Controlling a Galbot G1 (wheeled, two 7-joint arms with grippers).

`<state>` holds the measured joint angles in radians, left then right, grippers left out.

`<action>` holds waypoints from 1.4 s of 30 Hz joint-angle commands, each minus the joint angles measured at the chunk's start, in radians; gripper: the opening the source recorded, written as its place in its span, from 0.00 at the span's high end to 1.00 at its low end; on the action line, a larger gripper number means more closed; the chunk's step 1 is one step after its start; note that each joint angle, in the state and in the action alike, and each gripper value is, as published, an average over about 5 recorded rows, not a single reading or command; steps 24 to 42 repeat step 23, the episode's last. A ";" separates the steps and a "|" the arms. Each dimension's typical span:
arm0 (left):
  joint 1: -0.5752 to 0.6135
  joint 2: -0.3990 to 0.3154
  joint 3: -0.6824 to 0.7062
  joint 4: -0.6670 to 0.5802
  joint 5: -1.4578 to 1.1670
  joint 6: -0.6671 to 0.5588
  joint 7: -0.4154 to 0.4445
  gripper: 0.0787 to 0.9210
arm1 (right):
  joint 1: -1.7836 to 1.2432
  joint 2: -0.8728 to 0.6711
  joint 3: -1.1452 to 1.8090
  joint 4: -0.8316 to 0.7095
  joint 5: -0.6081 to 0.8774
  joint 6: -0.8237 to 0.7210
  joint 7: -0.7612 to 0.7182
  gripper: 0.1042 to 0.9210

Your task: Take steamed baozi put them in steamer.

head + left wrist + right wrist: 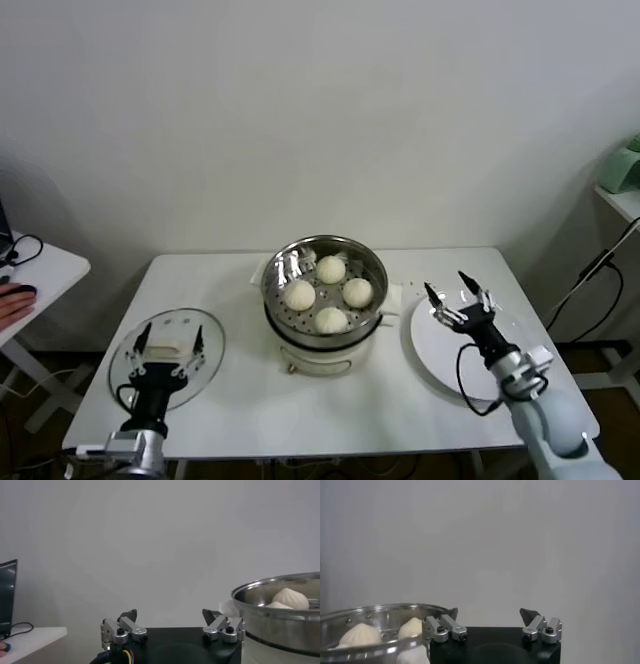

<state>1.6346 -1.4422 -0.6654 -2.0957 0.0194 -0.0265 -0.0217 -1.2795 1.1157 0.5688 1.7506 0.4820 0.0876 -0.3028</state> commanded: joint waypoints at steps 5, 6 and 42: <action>0.004 -0.010 -0.013 0.019 -0.011 -0.018 0.009 0.12 | -0.240 0.174 0.126 0.082 -0.014 0.064 0.017 0.12; 0.005 -0.010 -0.015 0.018 -0.009 -0.019 0.009 0.12 | -0.241 0.174 0.126 0.084 -0.015 0.065 0.017 0.12; 0.003 -0.003 -0.023 -0.005 0.012 -0.015 0.006 0.12 | -0.225 0.162 0.114 0.079 -0.057 0.077 0.010 0.12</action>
